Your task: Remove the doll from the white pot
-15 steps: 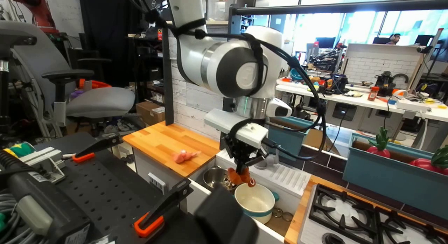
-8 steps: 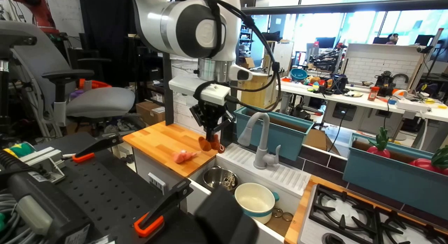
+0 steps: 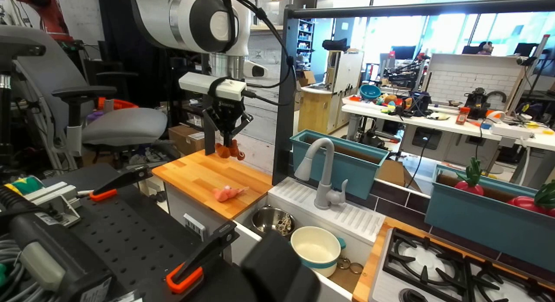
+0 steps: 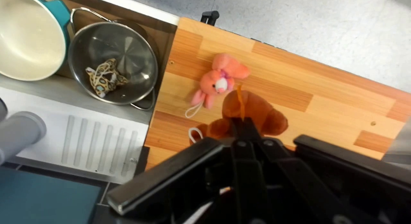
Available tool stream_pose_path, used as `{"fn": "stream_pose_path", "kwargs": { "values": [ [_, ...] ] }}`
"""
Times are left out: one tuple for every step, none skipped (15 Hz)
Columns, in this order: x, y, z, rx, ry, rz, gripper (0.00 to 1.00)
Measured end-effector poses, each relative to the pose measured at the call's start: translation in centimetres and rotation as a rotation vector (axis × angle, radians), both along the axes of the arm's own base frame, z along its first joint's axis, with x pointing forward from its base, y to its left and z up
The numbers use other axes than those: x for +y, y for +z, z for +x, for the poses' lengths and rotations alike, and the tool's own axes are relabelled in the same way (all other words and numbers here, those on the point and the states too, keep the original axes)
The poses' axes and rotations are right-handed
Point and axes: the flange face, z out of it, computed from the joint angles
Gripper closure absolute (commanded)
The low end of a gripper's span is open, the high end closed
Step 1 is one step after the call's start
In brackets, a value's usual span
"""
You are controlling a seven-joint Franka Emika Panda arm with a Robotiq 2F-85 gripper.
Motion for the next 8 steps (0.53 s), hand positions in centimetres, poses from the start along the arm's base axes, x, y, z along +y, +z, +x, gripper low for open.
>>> {"fn": "stream_pose_path", "kwargs": {
  "values": [
    [1.2,0.2,0.6,0.010,0.017,-0.001,1.00],
    [2.3,0.3,1.4,0.023,0.034,-0.002,1.00],
    [3.3,0.3,2.1,0.042,0.049,-0.004,1.00],
    [4.4,0.2,2.9,0.065,0.062,-0.007,1.00],
    [5.2,0.1,3.8,0.087,0.073,-0.010,1.00],
    [6.0,-0.2,4.5,0.109,0.081,-0.012,1.00],
    [6.8,-0.6,5.2,0.133,0.089,-0.016,1.00],
    [7.5,-1.1,5.6,0.154,0.099,-0.019,1.00]
  ]
}}
